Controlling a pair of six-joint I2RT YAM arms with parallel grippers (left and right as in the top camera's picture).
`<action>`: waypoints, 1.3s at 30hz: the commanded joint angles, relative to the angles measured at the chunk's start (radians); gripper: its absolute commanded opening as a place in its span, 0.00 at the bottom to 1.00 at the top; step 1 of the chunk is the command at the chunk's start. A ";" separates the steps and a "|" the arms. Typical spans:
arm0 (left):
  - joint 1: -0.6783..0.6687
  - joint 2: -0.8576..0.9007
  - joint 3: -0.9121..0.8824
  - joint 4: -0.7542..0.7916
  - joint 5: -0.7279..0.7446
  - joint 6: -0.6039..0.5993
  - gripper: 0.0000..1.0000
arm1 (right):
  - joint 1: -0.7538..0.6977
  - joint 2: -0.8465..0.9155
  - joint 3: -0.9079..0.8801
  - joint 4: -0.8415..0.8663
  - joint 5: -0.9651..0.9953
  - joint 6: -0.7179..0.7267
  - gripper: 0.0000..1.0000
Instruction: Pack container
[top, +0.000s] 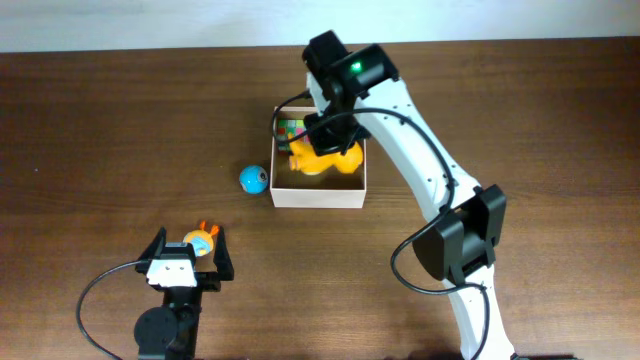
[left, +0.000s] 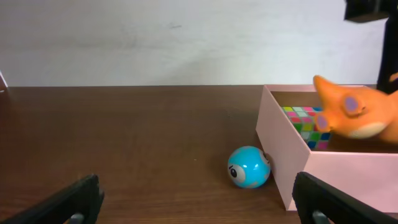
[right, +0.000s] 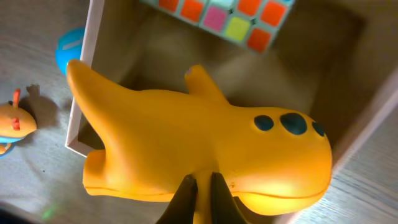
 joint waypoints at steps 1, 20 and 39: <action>0.000 -0.008 -0.003 -0.003 0.014 0.015 0.99 | 0.031 -0.013 -0.042 0.024 0.013 0.035 0.04; 0.000 -0.008 -0.003 -0.003 0.014 0.015 0.99 | 0.053 -0.013 -0.151 0.080 0.008 0.045 0.51; 0.000 -0.008 -0.003 -0.003 0.014 0.015 0.99 | -0.069 -0.037 0.448 -0.224 0.142 0.055 0.77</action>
